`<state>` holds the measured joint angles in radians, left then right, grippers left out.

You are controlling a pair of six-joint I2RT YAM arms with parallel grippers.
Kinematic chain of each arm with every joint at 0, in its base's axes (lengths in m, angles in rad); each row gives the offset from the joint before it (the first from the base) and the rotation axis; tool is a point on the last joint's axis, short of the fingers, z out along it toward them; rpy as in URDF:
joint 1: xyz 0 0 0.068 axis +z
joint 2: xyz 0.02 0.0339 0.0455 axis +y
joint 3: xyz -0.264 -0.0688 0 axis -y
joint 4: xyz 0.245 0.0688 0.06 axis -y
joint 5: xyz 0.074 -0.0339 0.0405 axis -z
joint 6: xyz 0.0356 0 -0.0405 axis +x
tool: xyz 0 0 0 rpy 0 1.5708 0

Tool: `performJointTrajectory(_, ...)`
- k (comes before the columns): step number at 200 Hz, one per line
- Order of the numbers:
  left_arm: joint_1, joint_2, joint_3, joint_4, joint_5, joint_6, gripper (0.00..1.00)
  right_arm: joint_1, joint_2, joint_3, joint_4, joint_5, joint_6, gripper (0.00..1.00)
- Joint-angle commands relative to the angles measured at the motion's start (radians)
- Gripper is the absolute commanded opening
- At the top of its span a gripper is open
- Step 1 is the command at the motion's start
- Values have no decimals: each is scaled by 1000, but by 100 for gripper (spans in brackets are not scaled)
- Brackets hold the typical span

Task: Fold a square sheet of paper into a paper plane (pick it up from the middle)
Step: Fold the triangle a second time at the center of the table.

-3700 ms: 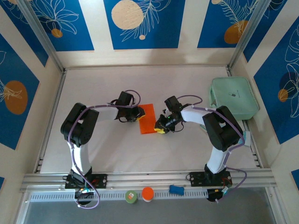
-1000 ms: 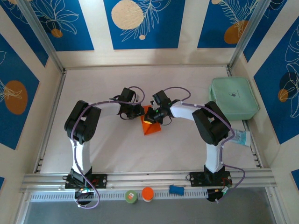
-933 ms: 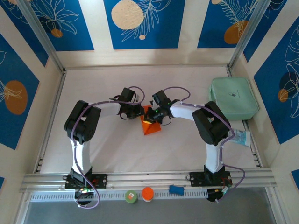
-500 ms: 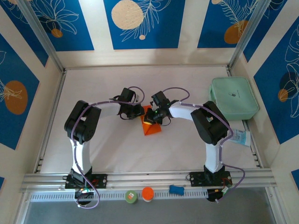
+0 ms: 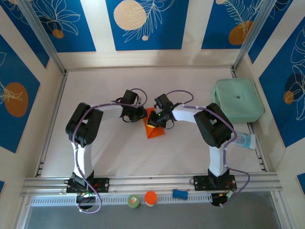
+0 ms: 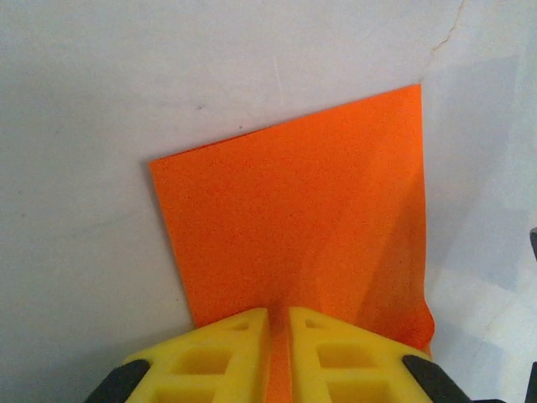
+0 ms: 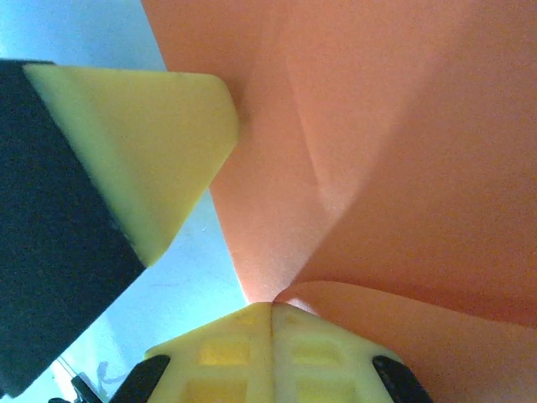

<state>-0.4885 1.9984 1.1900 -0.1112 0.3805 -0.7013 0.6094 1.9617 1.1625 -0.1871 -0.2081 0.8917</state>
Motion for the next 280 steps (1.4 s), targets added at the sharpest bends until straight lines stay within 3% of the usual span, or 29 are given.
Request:
performJointTrajectory(1, 5, 18, -29, -50, -35, -9, 16, 1, 2, -18, 4, 12, 14, 0)
performJointTrajectory(280, 5, 19, -30, -55, -37, -17, 16, -8, 21, -34, 31, 17, 50, 0)
